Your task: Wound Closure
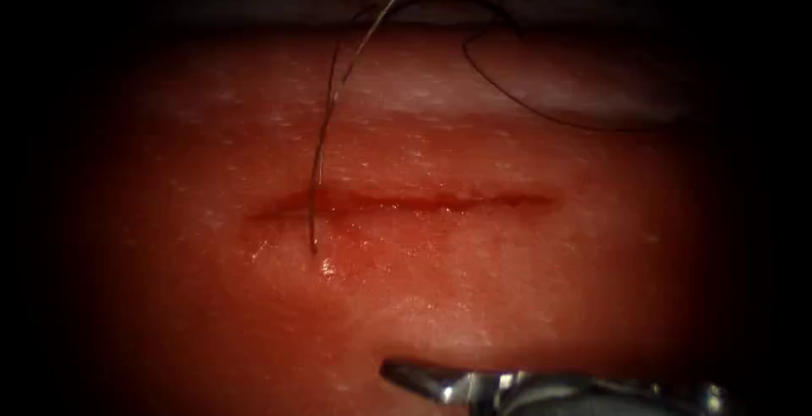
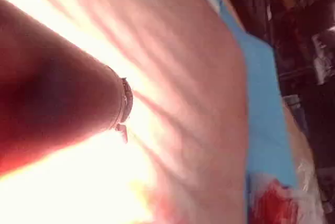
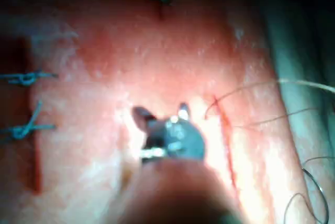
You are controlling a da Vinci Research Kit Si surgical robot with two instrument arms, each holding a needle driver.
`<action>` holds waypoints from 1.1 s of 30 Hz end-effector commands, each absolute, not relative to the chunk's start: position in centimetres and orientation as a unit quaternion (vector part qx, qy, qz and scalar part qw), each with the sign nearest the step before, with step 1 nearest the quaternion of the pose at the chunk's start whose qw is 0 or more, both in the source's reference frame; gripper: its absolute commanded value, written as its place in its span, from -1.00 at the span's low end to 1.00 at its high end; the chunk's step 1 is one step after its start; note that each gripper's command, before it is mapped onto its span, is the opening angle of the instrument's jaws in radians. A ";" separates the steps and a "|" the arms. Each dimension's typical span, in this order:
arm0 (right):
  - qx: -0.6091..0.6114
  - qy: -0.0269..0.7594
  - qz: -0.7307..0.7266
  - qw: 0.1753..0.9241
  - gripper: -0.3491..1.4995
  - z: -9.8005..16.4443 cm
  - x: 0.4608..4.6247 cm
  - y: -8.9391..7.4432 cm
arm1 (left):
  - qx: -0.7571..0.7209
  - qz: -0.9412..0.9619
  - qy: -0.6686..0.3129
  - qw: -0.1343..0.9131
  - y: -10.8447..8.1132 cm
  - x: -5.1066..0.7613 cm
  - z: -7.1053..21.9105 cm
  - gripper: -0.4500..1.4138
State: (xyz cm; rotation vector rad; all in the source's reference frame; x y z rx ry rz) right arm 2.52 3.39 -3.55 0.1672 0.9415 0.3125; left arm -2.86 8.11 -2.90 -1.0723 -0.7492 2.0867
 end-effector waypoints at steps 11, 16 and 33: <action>0.080 0.453 0.149 0.875 0.78 -3.5 2.58 3.4 | -0.413 0.790 -0.296 0.344 7.3 -2.90 -3.0 0.14; 0.080 0.453 0.149 0.875 0.78 -3.5 2.58 3.4 | -0.412 0.794 -0.293 0.337 7.0 -2.77 -2.9 0.15; 0.080 0.453 0.147 0.875 0.78 -3.5 2.58 3.4 | -0.401 0.751 -0.332 0.405 6.6 -2.95 -2.7 0.14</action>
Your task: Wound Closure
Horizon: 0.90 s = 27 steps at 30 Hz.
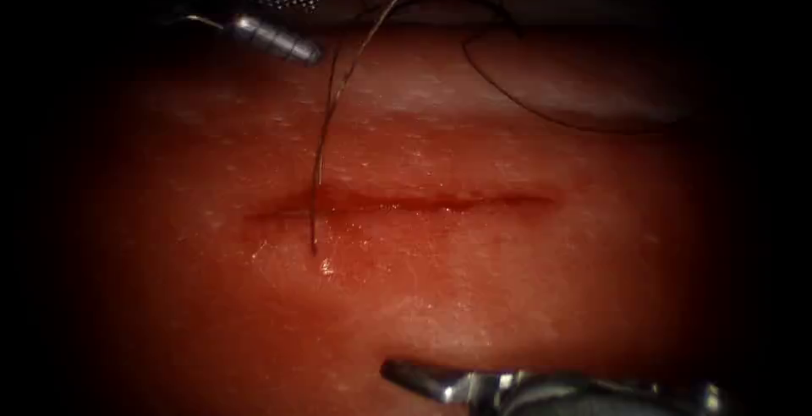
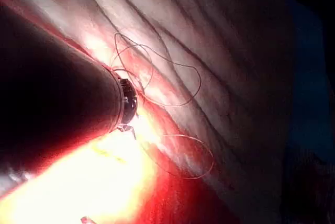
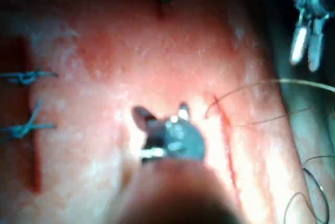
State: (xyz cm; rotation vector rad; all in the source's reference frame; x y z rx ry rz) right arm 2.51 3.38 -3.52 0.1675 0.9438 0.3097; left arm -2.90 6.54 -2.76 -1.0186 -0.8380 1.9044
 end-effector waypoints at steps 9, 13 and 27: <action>0.081 0.453 0.146 0.876 0.78 -3.4 2.58 3.4 | -0.430 0.703 -0.374 0.424 6.8 -3.19 -3.0 0.20; 0.082 0.452 0.145 0.876 0.78 -3.4 2.58 3.4 | -0.436 0.701 -0.373 0.424 6.9 -3.32 -2.9 0.21; 0.081 0.452 0.145 0.876 0.78 -3.4 2.58 3.4 | -0.412 0.721 -0.390 0.399 6.9 -3.43 -2.8 -0.89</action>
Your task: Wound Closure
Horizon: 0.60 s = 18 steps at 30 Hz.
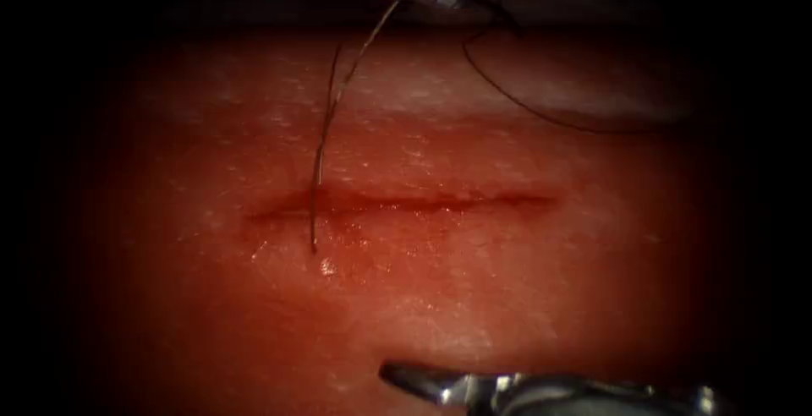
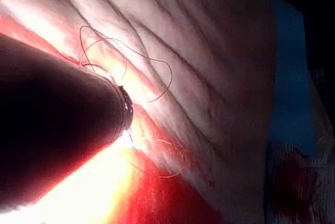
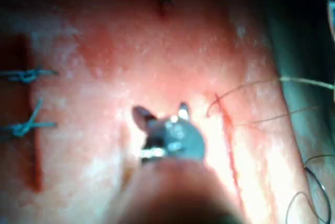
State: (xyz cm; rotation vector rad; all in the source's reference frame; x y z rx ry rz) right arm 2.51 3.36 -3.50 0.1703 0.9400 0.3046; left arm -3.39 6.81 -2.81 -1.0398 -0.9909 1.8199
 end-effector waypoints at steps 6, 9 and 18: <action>0.081 0.452 0.146 0.876 0.78 -3.4 2.59 3.4 | -0.410 0.720 -0.379 0.413 6.9 -3.29 -2.9 -0.89; 0.085 0.455 0.159 0.872 0.76 -3.5 2.60 3.4 | -0.437 0.708 -0.357 0.425 6.8 -3.08 -2.9 -0.89; 0.165 0.516 0.320 0.777 0.64 -3.6 2.92 3.7 | -0.542 0.638 -0.328 0.438 6.4 -2.64 -3.1 -0.89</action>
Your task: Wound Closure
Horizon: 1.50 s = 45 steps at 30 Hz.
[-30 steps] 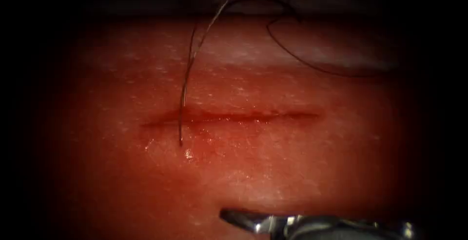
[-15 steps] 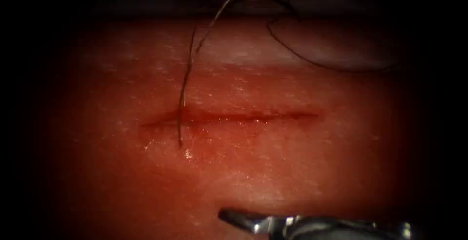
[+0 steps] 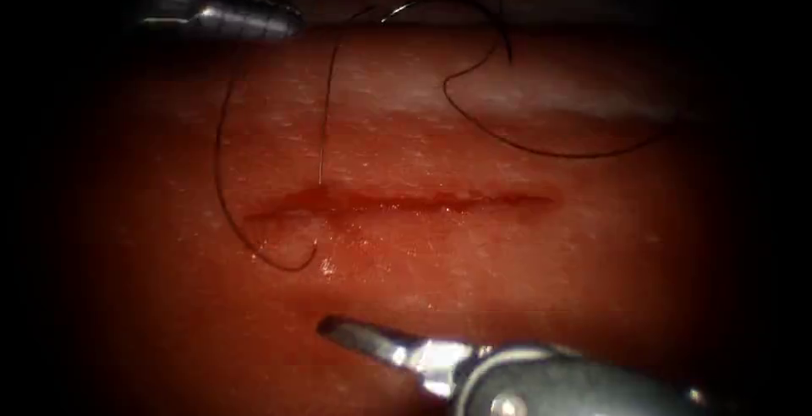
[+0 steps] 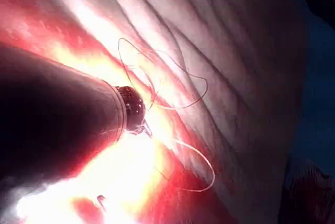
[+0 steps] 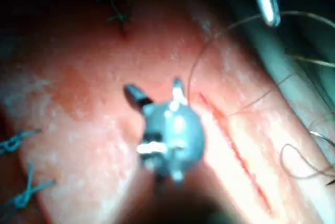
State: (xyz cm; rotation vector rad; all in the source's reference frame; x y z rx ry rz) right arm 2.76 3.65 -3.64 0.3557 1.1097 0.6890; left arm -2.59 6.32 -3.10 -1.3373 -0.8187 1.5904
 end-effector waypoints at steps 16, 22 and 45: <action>0.102 0.517 0.478 0.703 0.64 -2.9 3.04 4.2 | -0.550 0.629 -0.321 0.446 6.1 -2.59 -3.2 -0.89; 0.132 0.548 0.478 0.673 0.64 -2.9 3.19 4.2 | -0.554 0.626 -0.321 0.445 6.1 -2.60 -3.2 -0.89; 0.164 0.595 0.464 0.636 0.53 -3.2 3.48 4.4 | -0.564 0.618 -0.332 0.436 6.1 -2.64 -3.2 -0.89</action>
